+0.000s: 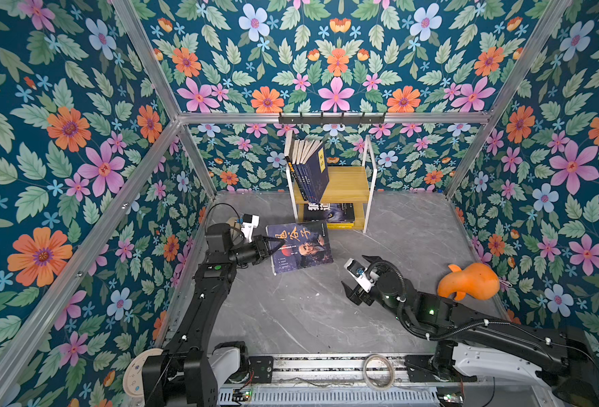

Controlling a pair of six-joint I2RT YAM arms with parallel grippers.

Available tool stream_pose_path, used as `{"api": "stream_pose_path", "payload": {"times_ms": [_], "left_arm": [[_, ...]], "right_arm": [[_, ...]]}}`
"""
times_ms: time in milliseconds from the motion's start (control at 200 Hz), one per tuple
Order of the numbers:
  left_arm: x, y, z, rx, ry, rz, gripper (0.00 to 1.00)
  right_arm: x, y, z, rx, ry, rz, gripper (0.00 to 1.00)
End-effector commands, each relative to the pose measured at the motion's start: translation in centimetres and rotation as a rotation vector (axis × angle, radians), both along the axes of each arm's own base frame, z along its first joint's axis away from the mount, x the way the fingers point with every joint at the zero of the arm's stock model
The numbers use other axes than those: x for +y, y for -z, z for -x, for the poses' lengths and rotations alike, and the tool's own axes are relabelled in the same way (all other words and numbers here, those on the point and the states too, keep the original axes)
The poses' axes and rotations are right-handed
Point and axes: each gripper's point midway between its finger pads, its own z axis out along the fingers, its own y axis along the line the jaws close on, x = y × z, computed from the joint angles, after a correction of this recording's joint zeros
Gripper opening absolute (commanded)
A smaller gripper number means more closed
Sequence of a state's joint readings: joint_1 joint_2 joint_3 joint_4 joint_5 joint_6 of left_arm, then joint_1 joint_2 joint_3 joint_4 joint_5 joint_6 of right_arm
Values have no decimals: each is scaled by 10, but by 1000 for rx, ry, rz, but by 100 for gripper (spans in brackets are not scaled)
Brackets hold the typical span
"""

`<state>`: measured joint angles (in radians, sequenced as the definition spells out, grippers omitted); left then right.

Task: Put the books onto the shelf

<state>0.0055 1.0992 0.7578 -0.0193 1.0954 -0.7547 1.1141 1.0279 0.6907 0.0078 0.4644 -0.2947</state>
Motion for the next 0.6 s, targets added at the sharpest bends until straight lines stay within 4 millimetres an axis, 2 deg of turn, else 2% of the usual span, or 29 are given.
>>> {"api": "stream_pose_path", "payload": {"times_ms": [0,175,265,435,595], "left_arm": [[-4,-16,-1,-4,11,67,0],[-4,-19,1,12,13,79,0],[-4,-13,0,25,5,77,0],[-4,-19,1,27,12,84,0],[-3,-14,0,35,-1,80,0]], "right_arm": [[15,-24,-9,-180,17,20,99],[38,-22,-6,-292,-9,102,99],[49,-17,-7,-345,-18,154,99],[70,-17,-19,-448,15,256,99],[88,-23,-28,-582,42,291,99]]}}
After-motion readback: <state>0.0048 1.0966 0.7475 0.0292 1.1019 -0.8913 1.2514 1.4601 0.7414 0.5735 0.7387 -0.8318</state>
